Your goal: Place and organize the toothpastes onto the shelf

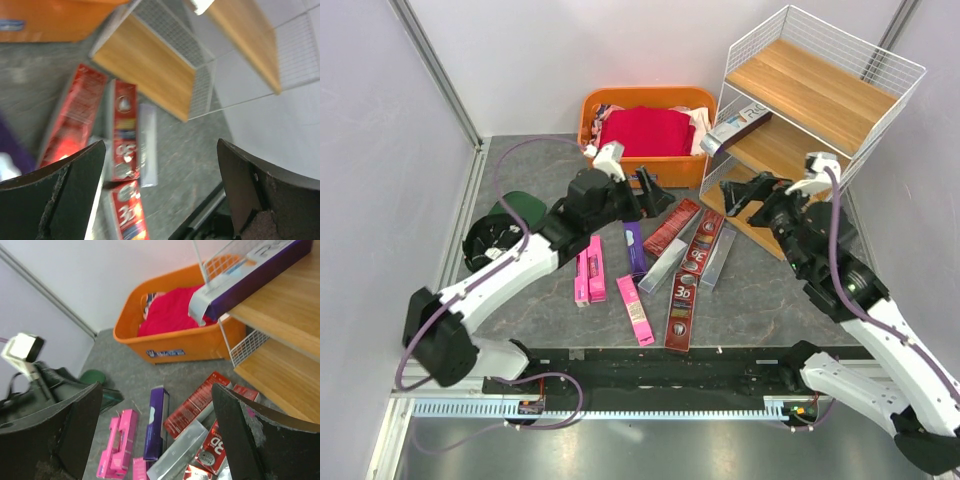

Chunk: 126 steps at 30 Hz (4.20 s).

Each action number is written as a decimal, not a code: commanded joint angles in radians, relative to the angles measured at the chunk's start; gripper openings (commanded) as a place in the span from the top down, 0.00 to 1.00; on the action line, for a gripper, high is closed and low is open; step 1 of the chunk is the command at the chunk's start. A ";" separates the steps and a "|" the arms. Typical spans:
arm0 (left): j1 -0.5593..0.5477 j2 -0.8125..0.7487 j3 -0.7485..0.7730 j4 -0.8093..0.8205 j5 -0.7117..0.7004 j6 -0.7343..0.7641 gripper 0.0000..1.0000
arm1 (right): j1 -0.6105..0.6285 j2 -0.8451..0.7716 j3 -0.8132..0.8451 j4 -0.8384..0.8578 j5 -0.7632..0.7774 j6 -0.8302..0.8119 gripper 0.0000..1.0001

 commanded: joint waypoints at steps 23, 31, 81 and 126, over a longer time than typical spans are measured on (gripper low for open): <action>0.438 -0.575 -0.568 -0.322 0.044 0.006 0.00 | 0.008 0.668 0.194 -0.048 -0.403 -0.071 0.02; 0.444 -0.542 -0.566 -0.328 0.040 0.026 0.00 | 0.045 0.841 0.326 -0.102 -0.368 -0.083 0.02; 0.470 -0.546 -0.597 -0.299 0.115 0.026 0.00 | 0.158 1.374 0.682 -0.185 -0.187 -0.128 0.69; 0.168 -0.158 -0.372 0.850 0.566 -0.398 0.00 | 0.115 0.138 -0.148 0.662 0.001 0.095 0.88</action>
